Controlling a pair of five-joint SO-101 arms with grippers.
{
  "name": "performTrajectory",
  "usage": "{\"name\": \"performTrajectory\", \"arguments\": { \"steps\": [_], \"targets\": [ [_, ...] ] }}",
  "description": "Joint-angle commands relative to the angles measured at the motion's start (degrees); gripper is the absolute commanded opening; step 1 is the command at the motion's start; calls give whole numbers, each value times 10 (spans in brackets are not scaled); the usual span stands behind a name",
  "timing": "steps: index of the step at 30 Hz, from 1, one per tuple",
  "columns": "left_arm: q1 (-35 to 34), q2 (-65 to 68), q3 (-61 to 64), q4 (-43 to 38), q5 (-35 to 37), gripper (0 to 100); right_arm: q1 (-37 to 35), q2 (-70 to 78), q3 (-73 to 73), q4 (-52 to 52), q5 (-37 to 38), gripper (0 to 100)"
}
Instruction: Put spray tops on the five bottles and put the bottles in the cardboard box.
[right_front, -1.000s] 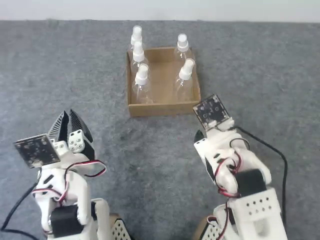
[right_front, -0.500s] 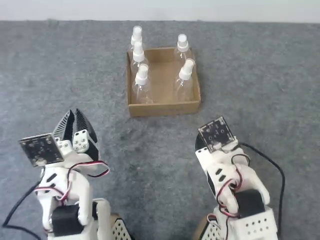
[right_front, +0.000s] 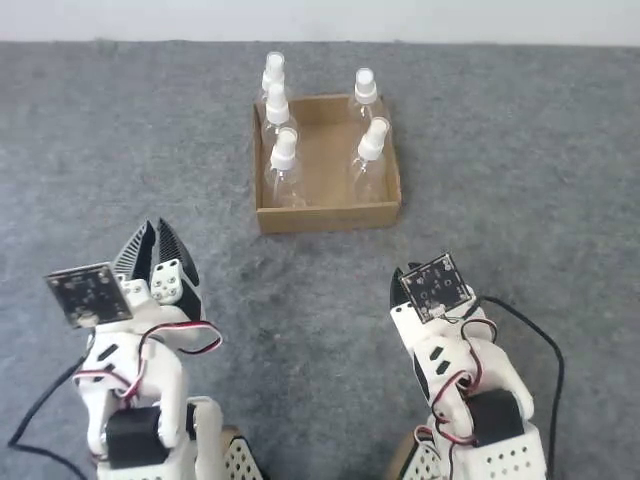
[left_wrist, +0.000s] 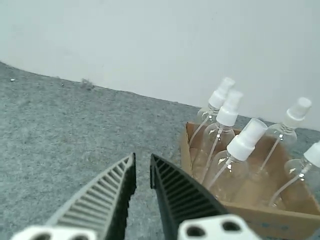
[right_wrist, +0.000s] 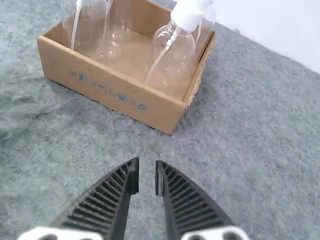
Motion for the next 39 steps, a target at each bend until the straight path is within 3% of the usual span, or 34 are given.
{"name": "performTrajectory", "arguments": {
  "steps": [1, 19, 27, 39],
  "targets": [
    [2, -14, -7, -4, -2, 46, 7, -1, -6, 5, 2, 13],
    [4, -14, 2, -5, -2, 45, 7, 0, 98, 13, 0, 9],
    [60, -14, 40, -42, -39, 44, 6, 0, 98, 78, -133, 9],
    [62, -14, 42, -45, -42, 47, 7, 0, 98, 158, -132, 9]
  ]
}}
